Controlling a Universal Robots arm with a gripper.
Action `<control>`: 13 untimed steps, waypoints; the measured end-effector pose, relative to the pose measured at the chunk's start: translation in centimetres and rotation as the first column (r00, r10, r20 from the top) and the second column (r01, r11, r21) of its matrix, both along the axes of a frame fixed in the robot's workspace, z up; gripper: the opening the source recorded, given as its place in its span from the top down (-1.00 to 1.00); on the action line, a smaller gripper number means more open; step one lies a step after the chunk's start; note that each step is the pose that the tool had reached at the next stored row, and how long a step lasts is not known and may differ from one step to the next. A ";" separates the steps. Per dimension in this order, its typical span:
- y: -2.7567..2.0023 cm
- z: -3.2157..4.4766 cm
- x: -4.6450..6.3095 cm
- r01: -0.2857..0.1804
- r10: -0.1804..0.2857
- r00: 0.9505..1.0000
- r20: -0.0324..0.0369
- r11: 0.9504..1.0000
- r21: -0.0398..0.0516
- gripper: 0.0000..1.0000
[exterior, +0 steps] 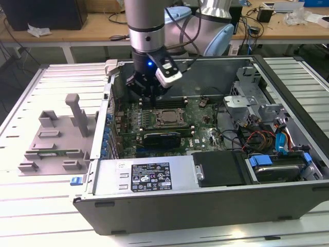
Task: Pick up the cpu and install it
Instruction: 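Install the first cpu locking lever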
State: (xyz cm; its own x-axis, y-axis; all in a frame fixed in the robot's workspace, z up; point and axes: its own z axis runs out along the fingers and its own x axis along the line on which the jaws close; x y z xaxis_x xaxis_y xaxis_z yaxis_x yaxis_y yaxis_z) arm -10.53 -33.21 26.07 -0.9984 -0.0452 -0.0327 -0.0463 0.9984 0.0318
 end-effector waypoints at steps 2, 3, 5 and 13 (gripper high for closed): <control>0.00 -0.04 -1.0 0.000 0.000 1.000 0.000 1.000 0.000 0.79; 0.01 -0.05 -1.1 0.000 0.000 1.000 0.000 1.000 0.000 0.79; 0.00 -0.05 -1.1 0.000 0.000 1.000 0.000 1.000 0.000 0.79; -0.30 -0.10 -1.1 0.000 0.000 1.000 -0.001 0.985 0.172 0.79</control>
State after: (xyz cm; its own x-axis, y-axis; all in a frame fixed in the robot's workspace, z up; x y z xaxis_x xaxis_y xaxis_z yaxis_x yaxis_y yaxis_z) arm -11.68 -33.51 25.96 -0.9985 -0.0387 -0.0389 -0.0458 0.9780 0.2035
